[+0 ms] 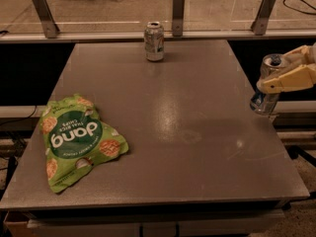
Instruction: Move redbull can near 7up can
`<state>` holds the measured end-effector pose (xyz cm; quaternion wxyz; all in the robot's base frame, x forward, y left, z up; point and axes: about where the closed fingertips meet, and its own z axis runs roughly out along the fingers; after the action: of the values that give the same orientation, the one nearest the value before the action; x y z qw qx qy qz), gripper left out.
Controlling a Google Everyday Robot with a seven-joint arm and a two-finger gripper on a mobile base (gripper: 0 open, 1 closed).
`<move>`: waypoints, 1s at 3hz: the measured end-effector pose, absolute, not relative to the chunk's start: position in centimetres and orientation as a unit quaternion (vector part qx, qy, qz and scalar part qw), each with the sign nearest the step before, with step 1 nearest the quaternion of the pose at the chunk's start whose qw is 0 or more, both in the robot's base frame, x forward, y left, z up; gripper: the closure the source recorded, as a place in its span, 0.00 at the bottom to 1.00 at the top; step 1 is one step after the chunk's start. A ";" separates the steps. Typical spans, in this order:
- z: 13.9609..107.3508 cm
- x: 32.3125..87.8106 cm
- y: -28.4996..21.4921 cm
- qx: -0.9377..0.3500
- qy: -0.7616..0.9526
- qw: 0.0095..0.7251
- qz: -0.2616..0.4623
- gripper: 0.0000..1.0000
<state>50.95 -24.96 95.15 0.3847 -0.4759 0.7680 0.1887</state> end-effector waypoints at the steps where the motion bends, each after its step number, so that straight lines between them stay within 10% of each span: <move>1: 95.1 52.4 -23.2 -0.491 0.753 0.393 0.194 1.00; 3: 96.9 59.6 -17.1 -0.527 0.704 0.437 0.190 1.00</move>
Offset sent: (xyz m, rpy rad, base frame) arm 0.0950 0.0855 0.0142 0.0322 -0.1613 0.1409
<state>59.58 -17.10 96.93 0.4370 -0.5274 0.7035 0.1896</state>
